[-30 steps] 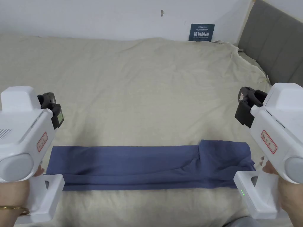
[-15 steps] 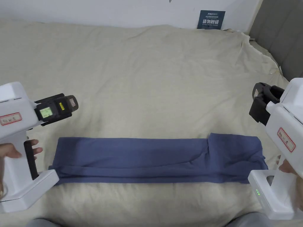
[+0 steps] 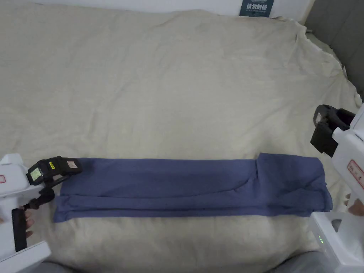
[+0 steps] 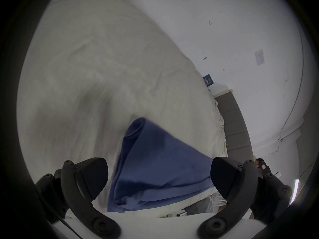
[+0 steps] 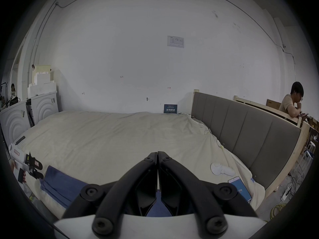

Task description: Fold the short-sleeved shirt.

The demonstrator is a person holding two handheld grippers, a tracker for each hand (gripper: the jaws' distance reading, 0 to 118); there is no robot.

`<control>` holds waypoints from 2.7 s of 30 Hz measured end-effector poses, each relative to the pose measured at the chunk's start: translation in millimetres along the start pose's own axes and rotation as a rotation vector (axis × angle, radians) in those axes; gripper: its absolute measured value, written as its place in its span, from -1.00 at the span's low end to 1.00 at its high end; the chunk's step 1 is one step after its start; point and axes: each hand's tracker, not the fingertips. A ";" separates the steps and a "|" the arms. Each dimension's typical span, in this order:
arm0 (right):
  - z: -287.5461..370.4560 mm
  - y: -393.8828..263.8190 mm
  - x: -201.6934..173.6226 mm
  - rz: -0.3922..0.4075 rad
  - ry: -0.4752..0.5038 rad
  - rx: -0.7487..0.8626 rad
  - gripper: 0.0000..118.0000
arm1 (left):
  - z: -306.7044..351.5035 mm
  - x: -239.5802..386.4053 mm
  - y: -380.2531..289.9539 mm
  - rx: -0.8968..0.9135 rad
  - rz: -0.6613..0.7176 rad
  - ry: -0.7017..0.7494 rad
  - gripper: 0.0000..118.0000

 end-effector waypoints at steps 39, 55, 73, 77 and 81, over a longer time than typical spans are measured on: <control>20.2 -14.1 22.8 -0.031 0.022 0.008 -1.00 | -19.7 272.2 -77.4 0.022 -0.559 0.136 -0.95; 47.1 -33.8 70.6 -0.092 -0.069 -0.016 -1.00 | -252.9 306.6 -179.2 -0.250 -0.752 0.368 -0.62; 52.3 -34.9 78.2 -0.122 -0.062 -0.009 -1.00 | -150.1 312.2 -137.7 0.180 -0.878 0.306 -0.79; 49.2 -34.0 74.4 -0.115 -0.048 -0.008 -1.00 | -158.5 279.7 -139.6 0.109 -0.743 0.330 -1.00; 49.6 -34.3 71.6 -0.107 -0.034 -0.012 -1.00 | -186.3 253.6 -170.2 -0.035 -0.731 0.346 -1.00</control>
